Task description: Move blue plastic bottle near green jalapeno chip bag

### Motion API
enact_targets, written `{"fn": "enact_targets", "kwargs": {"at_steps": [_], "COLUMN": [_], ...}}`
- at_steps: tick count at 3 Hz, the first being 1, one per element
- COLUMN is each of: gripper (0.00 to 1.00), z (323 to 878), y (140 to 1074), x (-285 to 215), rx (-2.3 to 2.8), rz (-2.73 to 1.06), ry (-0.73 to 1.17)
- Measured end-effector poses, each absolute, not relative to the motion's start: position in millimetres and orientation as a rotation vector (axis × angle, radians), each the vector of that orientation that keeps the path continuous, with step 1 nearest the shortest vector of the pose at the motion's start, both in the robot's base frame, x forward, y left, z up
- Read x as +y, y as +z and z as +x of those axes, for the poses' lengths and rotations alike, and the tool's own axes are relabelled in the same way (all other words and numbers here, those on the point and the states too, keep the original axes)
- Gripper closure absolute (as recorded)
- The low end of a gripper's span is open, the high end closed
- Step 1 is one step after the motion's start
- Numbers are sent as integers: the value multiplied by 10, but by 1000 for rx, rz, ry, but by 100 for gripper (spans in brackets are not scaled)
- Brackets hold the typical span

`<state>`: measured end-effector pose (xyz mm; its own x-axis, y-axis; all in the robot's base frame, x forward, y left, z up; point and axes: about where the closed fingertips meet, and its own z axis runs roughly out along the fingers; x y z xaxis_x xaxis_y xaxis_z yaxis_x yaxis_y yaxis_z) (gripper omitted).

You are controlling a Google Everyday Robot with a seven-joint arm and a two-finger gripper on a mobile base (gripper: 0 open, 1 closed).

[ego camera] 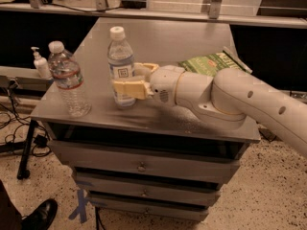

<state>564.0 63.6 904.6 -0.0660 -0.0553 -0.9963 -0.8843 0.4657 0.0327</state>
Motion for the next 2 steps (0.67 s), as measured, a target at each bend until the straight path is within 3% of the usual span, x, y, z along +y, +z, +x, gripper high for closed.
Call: {"fn": "enact_targets", "kwargs": {"at_steps": [2], "gripper": [100], "z": [5466], "y": [9529], "x": [-84], "rx": [1489], "rz": [-804], "ry": [653]}}
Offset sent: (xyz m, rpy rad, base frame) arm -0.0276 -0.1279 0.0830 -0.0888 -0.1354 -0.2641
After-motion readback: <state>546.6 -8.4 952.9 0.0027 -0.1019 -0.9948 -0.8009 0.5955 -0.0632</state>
